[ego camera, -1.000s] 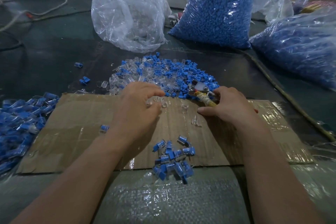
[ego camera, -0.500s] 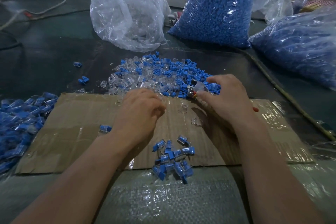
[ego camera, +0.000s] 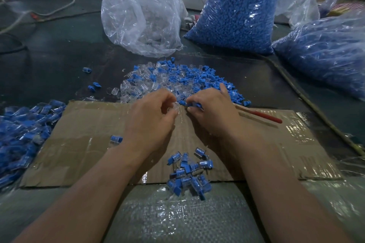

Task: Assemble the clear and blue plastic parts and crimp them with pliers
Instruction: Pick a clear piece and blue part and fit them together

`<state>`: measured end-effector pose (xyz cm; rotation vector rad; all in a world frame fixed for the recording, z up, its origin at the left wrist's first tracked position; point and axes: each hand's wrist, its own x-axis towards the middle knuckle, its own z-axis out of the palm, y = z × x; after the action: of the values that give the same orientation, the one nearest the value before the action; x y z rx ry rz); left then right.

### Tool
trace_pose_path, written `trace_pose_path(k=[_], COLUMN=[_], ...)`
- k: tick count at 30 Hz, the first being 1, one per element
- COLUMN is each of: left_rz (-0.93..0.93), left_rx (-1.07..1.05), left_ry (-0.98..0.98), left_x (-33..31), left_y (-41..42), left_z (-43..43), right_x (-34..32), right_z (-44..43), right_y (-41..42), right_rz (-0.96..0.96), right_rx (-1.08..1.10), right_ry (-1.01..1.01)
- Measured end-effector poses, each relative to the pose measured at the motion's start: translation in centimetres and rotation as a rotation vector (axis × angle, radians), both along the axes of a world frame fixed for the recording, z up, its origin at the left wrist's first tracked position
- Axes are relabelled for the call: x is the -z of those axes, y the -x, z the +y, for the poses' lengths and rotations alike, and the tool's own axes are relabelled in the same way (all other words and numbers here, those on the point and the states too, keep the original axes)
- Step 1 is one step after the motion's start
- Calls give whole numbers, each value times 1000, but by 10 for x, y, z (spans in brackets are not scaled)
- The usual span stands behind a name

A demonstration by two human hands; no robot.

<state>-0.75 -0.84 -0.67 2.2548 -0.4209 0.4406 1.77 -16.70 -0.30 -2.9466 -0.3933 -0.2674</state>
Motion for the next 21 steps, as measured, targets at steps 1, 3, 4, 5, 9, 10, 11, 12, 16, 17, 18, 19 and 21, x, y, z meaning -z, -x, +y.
trace_pose_path(k=[1, 3, 4, 5, 9, 10, 11, 12, 16, 17, 18, 19, 21], left_rz=[0, 1, 3, 6, -1, -5, -9, -12, -16, -19, -19, -13, -2], left_rx=[-6, -23, -29, -34, -35, -37, -41, -45, -42, -34, -24, -17, -16], left_ry=[18, 43, 53, 61, 59, 55, 48, 43, 92, 98, 104, 117, 146], left_x=[0, -1, -1, -1, 0, 1, 1, 2, 3, 3, 3, 4, 3], left_y=[0, 1, 1, 0, -1, -2, -3, -4, -4, -4, -4, -3, -2], left_z=[0, 0, 0, 0, 1, 1, 0, 0, 0, 0, 1, 1, 2], right_x=[1, 2, 3, 3, 2, 3, 3, 4, 4, 4, 3, 3, 3], right_z=[0, 0, 1, 1, 2, 2, 2, 1, 2, 2, 2, 2, 2], right_y=[0, 0, 0, 0, 0, 0, 0, 0, 0, -1, -1, -1, -1], right_rz=[13, 55, 69, 74, 66, 62, 58, 55, 35, 29, 24, 22, 14], right_rx=[2, 12, 17, 19, 6, 0, -5, -9, -13, -15, -18, -23, -39], right_ry=[0, 11, 15, 14, -4, -16, -32, -50, -82, -85, -91, -97, -93])
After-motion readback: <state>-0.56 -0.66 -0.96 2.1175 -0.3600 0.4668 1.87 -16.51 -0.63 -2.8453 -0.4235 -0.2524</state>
